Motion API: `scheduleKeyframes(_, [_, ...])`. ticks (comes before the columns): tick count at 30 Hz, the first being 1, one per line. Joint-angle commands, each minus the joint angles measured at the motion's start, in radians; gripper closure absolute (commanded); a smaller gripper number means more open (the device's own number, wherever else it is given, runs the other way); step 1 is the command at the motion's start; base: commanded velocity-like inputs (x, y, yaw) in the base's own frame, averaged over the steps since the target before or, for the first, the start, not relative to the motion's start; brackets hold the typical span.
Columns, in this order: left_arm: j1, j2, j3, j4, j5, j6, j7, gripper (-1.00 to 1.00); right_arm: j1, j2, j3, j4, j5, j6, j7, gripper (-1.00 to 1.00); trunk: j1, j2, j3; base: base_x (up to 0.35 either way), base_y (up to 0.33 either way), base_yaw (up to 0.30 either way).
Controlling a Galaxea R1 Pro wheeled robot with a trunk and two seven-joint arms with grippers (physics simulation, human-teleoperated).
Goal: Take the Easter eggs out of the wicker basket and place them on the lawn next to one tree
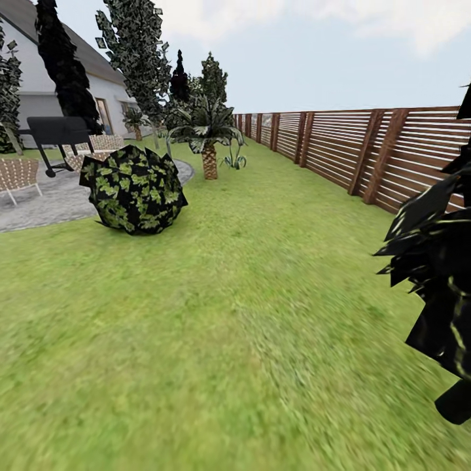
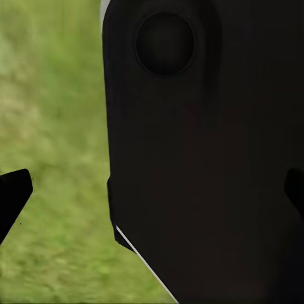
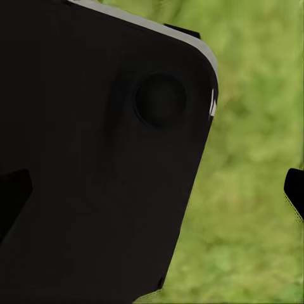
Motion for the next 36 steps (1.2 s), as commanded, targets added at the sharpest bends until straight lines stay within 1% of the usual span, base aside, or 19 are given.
scheduleKeyframes(1, [0.0,0.0,0.0,-0.001,0.0,0.0,0.0,-1.0,-0.001,0.0,0.004,0.001,0.003,-0.004,0.0,-1.0,0.0,0.0,-0.001,0.284,0.134,0.0])
scheduleKeyframes(7, [0.0,0.0,0.0,-0.001,-0.001,0.0,0.0,-1.0,-0.001,0.001,0.004,0.001,0.003,-0.004,0.0,-1.0,0.0,0.0,-0.001,0.284,0.134,-0.039])
scheduleKeyframes(27, [0.0,0.0,0.0,-0.001,-0.001,0.0,0.0,-1.0,-0.001,0.001,0.004,0.001,0.003,-0.005,0.0,-1.0,0.0,0.0,-0.001,0.284,0.134,-0.242])
scheduleKeyframes(36, [0.0,-0.001,0.0,-0.001,-0.001,0.0,0.0,-1.0,-0.001,0.003,0.003,-0.001,-0.004,-0.004,0.0,-1.0,0.0,0.0,-0.001,0.284,0.134,-0.016])
